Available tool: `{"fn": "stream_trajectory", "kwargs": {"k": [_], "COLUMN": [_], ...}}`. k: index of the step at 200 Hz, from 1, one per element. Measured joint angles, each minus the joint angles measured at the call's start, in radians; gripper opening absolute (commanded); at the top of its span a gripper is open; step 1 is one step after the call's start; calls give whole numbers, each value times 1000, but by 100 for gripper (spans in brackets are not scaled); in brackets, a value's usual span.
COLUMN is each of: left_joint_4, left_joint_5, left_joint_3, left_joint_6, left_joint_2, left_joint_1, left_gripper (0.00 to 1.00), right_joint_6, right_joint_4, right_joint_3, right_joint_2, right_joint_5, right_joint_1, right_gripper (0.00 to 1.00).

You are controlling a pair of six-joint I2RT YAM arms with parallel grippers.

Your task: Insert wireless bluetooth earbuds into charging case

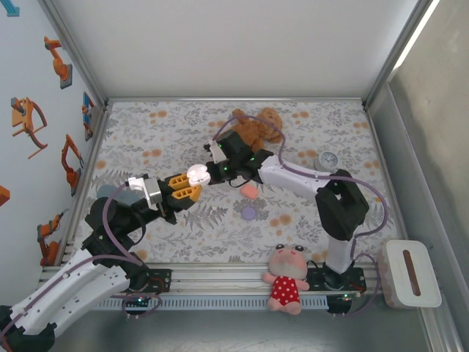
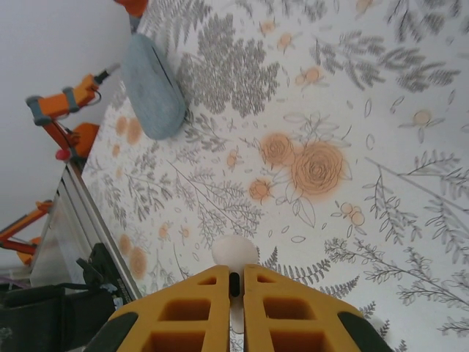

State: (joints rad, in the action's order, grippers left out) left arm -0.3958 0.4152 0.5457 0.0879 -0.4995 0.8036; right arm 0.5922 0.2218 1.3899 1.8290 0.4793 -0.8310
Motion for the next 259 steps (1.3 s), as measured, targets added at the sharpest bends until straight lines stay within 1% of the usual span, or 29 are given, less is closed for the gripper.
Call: {"fn": "stream_trajectory", "kwargs": {"k": [77,154,212,259], "left_joint_4": [-13,-60,-110,-154], "left_joint_5": [-5,-27,-42,-57], "left_joint_3": [-8,-29,-31,-31], "left_joint_6": [0,2,8,11], "left_joint_2": [-25,-62,-114,-147], "left_joint_1": [0,0,0,0], "left_gripper": [9,9,8,8], "right_joint_6": [-32,-89,-120,-122], "right_joint_4": [-2,-21,-54,-126], "right_joint_3": [-35,-43,-64,-95], "right_joint_2": [-243,-500,-567,-590], "right_joint_5": [-86,-168,-181,-139], "right_joint_1": [69,82,82,82], "right_gripper": [10,10,9,9]}}
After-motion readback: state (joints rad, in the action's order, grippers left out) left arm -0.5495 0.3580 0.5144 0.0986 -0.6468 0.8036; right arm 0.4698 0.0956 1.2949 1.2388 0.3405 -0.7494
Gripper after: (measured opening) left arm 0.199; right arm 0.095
